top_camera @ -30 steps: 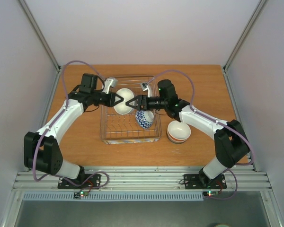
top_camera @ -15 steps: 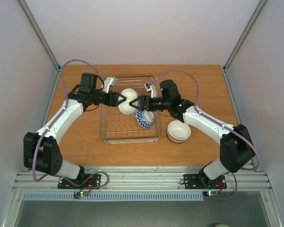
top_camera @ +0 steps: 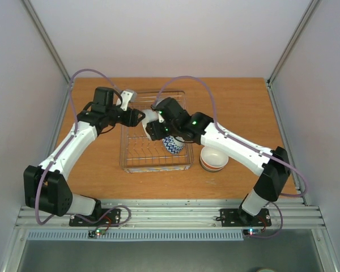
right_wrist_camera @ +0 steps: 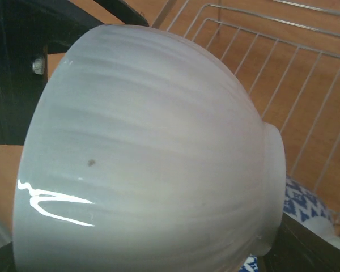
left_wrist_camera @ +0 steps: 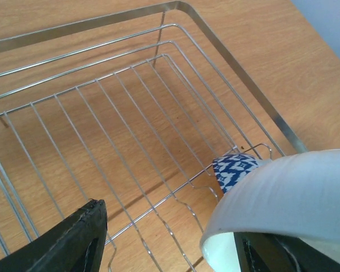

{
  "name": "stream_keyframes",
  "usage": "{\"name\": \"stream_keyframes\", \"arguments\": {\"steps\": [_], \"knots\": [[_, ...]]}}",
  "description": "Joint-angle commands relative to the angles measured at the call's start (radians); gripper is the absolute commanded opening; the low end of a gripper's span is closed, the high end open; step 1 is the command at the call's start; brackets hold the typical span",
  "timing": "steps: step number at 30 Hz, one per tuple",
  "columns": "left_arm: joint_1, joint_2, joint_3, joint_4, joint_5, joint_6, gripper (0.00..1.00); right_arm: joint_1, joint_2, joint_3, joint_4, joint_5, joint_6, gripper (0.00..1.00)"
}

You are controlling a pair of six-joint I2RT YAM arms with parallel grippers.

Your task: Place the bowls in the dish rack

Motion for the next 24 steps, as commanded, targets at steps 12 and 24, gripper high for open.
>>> {"name": "stream_keyframes", "arguments": {"steps": [12, 24], "knots": [[0.089, -0.016, 0.010, 0.063, -0.207, -0.043, 0.61, 0.174, 0.227, 0.273, -0.434, 0.515, -0.023, 0.01], [0.115, -0.019, 0.004, 0.068, -0.185, -0.060, 0.61, 0.210, 0.357, 0.394, -0.590, 0.591, 0.084, 0.01]]}}
